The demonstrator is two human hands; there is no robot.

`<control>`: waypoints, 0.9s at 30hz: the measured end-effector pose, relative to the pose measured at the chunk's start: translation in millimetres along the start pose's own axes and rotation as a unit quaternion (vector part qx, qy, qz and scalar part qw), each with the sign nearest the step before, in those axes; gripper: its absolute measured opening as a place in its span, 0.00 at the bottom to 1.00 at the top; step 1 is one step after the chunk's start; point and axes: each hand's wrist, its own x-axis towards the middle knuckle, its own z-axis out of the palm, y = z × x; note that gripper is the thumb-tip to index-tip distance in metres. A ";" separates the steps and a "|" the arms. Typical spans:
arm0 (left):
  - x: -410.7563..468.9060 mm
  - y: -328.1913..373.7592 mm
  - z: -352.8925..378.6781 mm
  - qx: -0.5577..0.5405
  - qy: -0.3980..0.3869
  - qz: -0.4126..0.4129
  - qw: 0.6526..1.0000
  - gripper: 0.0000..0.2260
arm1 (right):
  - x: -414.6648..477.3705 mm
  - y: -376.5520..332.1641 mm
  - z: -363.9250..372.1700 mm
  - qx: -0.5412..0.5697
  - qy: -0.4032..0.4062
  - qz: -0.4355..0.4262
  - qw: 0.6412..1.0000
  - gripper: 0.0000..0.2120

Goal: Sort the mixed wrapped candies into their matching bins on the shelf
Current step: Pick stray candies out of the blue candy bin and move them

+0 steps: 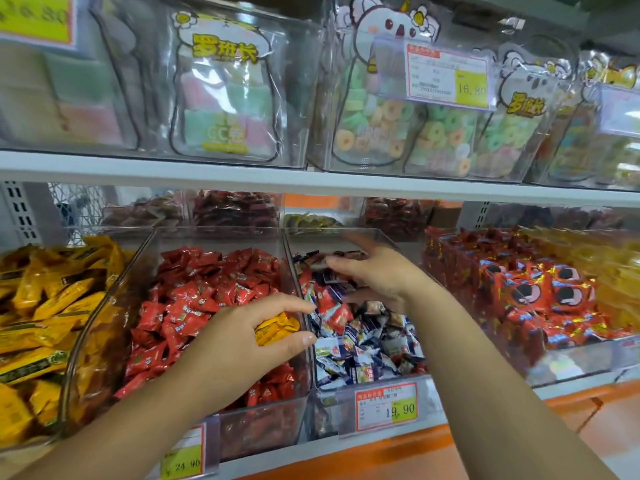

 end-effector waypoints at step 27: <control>0.2 4.3 -1.0 -0.009 0.006 -0.009 1.000 0.09 | 11.4 42.4 16.3 -0.382 0.087 -0.084 0.916 0.21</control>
